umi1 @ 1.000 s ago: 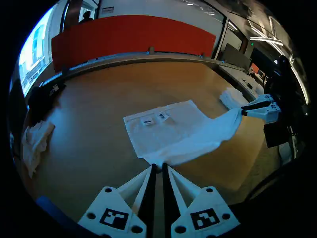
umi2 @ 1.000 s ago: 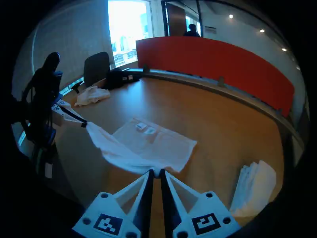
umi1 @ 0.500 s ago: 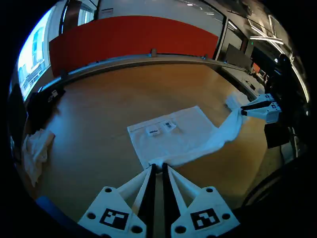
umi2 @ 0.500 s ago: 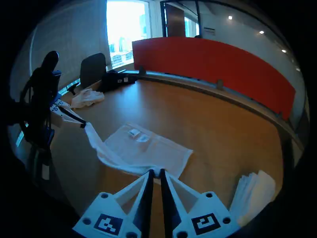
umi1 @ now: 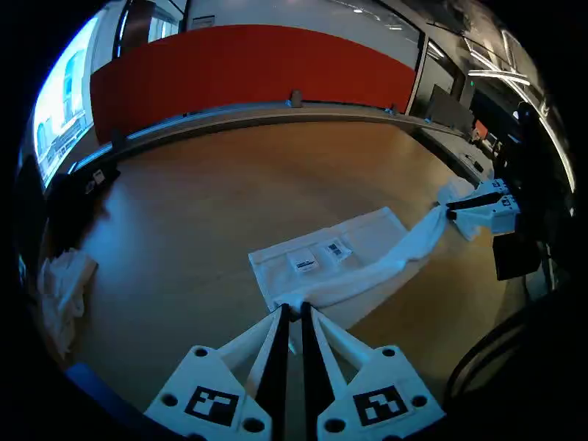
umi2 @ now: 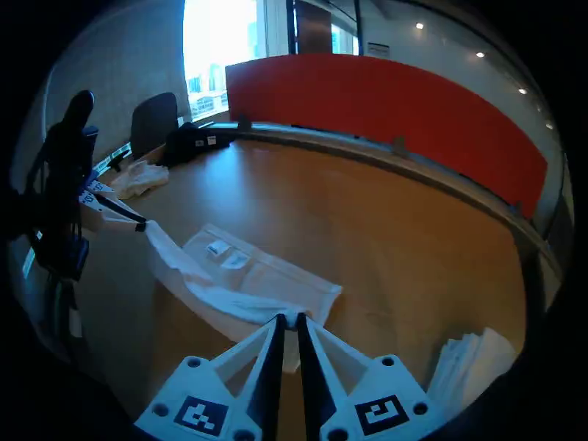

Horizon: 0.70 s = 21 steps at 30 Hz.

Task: Fold towel

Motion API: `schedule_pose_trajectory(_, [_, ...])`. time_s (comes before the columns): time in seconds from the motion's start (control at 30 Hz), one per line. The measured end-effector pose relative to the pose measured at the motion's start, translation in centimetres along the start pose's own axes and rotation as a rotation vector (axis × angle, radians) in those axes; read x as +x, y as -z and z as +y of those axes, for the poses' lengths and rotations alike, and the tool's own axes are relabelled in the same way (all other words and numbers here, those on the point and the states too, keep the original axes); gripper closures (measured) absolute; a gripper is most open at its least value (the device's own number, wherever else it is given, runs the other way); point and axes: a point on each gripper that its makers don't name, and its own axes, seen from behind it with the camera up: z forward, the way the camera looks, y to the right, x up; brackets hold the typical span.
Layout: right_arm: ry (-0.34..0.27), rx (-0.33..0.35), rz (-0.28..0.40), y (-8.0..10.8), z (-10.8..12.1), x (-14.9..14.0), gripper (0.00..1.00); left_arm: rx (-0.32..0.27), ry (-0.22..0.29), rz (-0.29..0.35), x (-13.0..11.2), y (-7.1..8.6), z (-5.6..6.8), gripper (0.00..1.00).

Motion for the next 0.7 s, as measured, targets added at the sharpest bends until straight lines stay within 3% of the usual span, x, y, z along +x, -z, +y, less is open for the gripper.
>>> schedule_pose_trajectory(0.7, [-0.057,-0.045,-0.058,-4.1,2.4,-1.7,0.87,-0.012,-0.009,-0.004,0.2,-5.7,-1.6,0.88])
